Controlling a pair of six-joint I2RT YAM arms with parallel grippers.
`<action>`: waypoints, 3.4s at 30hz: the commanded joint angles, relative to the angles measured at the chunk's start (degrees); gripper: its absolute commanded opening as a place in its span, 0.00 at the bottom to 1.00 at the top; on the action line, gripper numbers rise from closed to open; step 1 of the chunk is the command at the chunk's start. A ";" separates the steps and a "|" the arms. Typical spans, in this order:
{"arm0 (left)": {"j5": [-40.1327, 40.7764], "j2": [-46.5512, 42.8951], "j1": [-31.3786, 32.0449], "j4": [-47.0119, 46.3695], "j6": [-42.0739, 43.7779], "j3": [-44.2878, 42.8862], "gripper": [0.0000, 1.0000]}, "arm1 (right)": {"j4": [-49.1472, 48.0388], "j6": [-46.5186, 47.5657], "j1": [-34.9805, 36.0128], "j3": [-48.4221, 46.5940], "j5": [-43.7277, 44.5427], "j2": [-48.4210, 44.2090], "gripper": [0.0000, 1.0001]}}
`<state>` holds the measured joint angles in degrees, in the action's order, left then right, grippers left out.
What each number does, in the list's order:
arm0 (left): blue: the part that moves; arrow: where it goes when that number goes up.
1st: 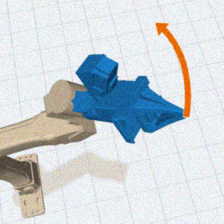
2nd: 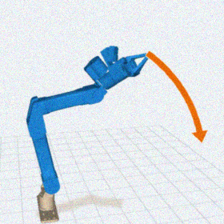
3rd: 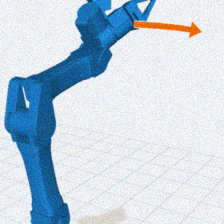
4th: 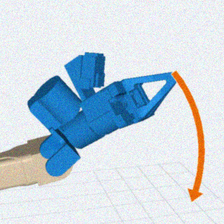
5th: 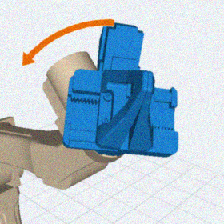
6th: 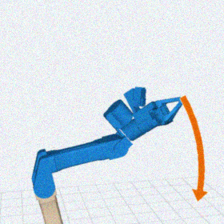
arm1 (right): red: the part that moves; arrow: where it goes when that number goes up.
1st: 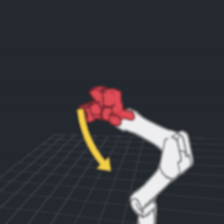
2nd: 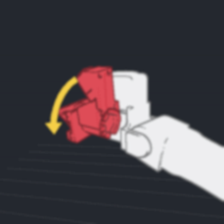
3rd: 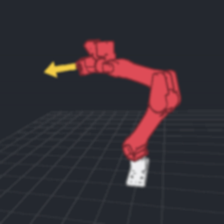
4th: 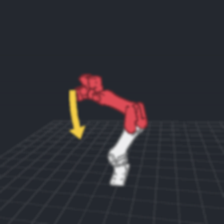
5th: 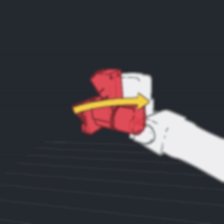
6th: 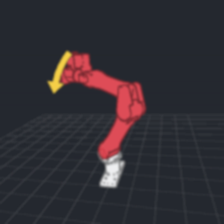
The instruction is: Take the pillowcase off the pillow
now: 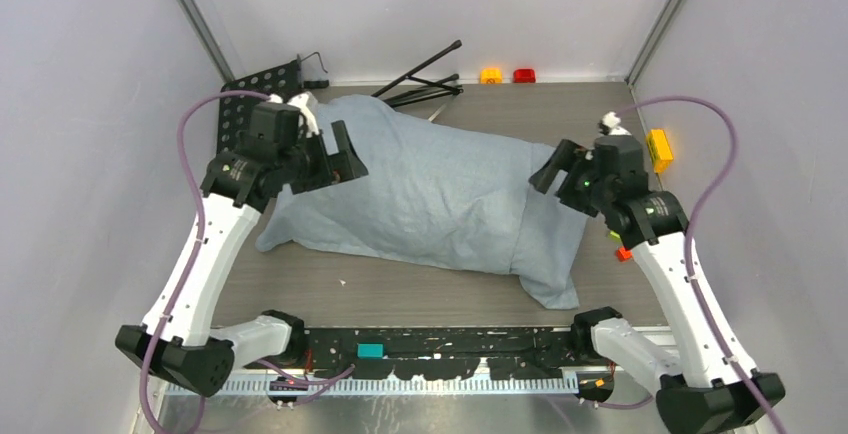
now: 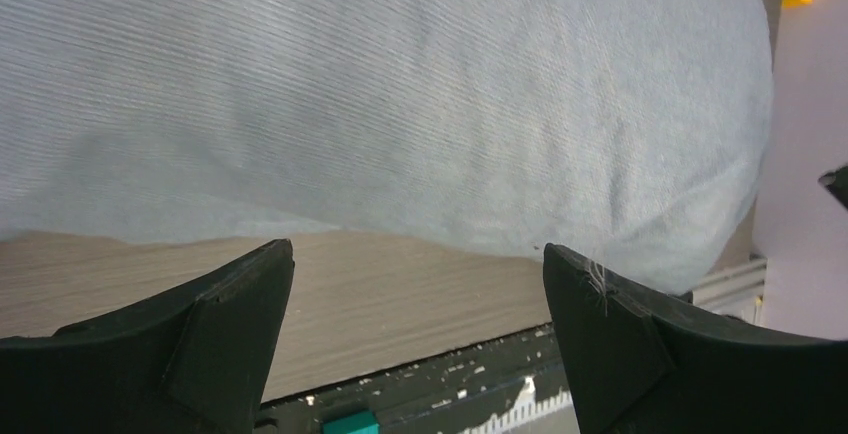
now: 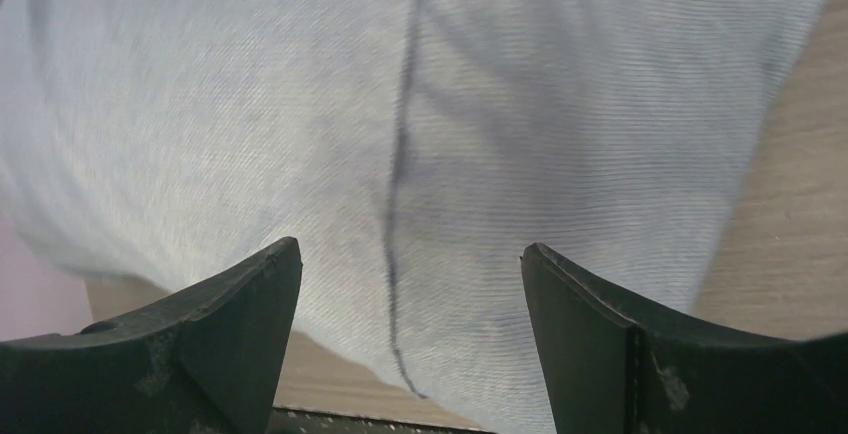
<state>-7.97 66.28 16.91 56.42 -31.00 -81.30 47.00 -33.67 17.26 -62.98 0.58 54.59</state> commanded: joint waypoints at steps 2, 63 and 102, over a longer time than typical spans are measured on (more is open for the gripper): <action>2.87 1.66 12.59 -3.84 -4.35 -1.62 0.97 | -1.66 -0.73 -9.91 2.39 -11.24 -0.56 0.82; 16.45 38.08 37.71 -11.45 2.29 -22.31 0.17 | -1.23 -1.93 9.00 10.08 13.01 -2.93 0.19; 11.52 21.76 24.17 -12.60 11.66 -1.89 0.00 | 13.43 -9.40 14.79 -0.21 30.31 9.16 0.87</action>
<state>0.47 91.33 42.28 42.39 -20.88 -84.62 58.19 -37.71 32.34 -67.00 19.14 66.22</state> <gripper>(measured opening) 0.007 0.885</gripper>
